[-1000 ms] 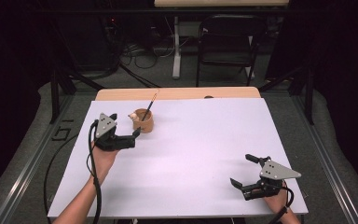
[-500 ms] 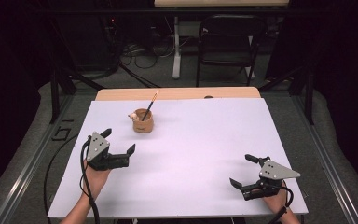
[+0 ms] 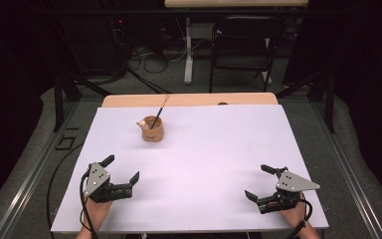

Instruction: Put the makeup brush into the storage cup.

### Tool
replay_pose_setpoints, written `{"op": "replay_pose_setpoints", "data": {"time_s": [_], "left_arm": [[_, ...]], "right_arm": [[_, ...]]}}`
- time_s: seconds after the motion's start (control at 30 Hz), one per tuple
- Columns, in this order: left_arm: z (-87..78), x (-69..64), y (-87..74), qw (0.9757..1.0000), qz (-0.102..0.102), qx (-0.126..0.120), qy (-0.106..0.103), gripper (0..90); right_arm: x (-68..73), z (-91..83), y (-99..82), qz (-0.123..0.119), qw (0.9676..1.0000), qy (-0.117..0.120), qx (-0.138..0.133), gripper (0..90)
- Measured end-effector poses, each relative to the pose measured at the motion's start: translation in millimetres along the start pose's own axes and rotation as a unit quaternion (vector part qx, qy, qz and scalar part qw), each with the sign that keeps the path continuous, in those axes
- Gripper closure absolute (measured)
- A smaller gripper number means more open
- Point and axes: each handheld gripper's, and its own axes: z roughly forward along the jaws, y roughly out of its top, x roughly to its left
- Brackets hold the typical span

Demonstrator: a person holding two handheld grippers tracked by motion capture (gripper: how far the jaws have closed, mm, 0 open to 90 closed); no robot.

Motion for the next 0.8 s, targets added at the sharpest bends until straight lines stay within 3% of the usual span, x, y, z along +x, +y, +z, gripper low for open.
{"op": "replay_pose_setpoints", "data": {"time_s": [0.27,0.4,0.67,0.8], "left_arm": [[-8.6,-5.5,-18.2,0.9999,0.003,0.005,-0.012,0.0],[-11.6,-5.9,-22.0,1.0,-0.003,0.001,-0.009,0.0],[-15.3,-3.6,-23.6,0.9999,0.009,0.006,-0.007,0.0],[-13.2,-1.0,-24.3,0.9998,0.006,0.01,-0.015,0.0]], "right_arm": [[0.2,1.7,-0.3,0.001,1.0,0.001,0.003,0.1],[0.3,2.2,-0.2,0.0,1.0,0.001,0.007,0.0],[0.6,3.0,-0.5,-0.003,1.0,0.002,0.006,0.1],[0.2,3.0,-0.6,-0.002,1.0,0.001,0.002,0.0]]}}
